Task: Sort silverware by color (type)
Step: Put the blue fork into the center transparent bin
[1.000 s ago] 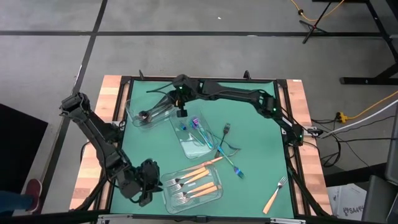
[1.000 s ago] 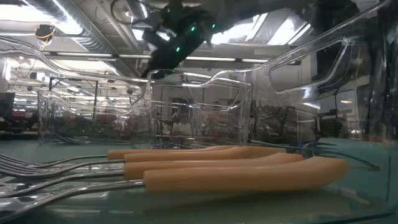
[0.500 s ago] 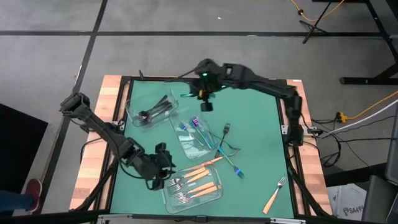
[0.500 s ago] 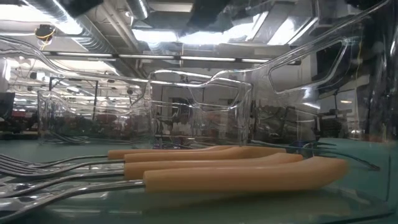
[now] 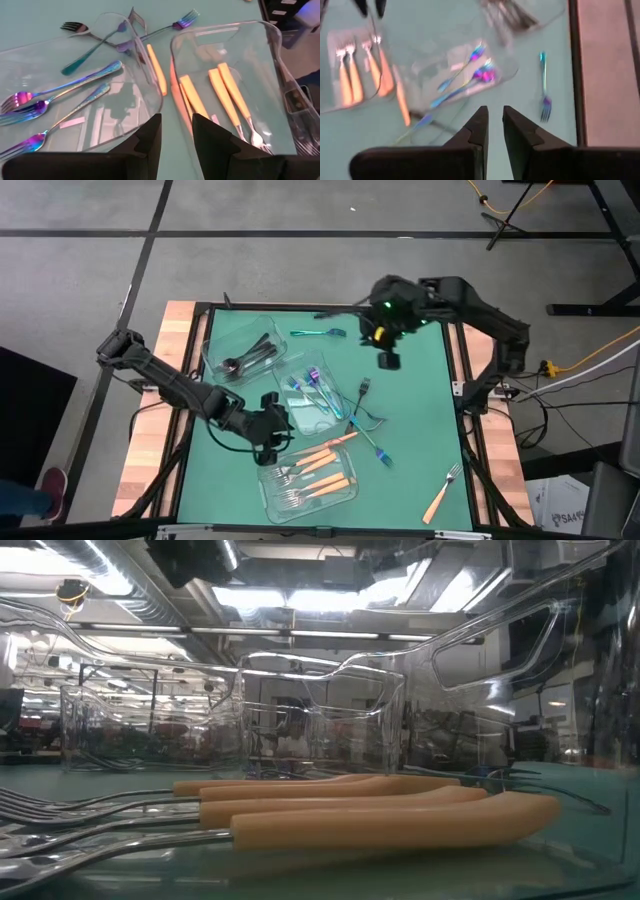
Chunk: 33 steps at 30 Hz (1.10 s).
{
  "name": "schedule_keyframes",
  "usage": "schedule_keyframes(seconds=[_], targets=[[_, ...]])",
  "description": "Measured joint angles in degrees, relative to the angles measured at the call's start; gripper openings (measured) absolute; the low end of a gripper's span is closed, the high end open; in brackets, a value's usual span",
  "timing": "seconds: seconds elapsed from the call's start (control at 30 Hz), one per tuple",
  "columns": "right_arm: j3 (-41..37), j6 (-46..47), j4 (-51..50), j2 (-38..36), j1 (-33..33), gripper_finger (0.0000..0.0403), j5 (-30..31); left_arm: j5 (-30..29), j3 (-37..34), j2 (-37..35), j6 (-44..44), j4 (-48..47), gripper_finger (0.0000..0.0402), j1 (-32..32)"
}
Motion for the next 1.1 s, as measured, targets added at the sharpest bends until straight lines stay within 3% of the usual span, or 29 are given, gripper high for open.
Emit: schedule_keyframes(seconds=[0.2,0.37,0.7,0.9,1.1], targets=[[-3.14,5.49,-7.08,-2.73,6.46,0.0046,5.44,0.04,0.0,0.0,-0.01,-0.04,0.0103,0.8],[-18.33,12.22,-5.07,-10.83,11.32,0.0046,7.73,0.04,0.0,0.0,0.01,-0.06,0.0103,0.34],[-58.34,28.19,28.32,-31.09,17.01,0.0046,7.75,0.02,0.0,0.0,-0.01,-0.16,0.0103,0.26],[-72.98,28.6,41.38,-31.5,17.11,0.0046,7.78,-0.13,0.0,0.0,-0.03,-0.14,0.0103,0.26],[-79.77,28.57,55.75,-27.2,17.11,0.0046,7.78,-0.14,0.0,0.0,-0.1,0.0,0.0103,0.26]])
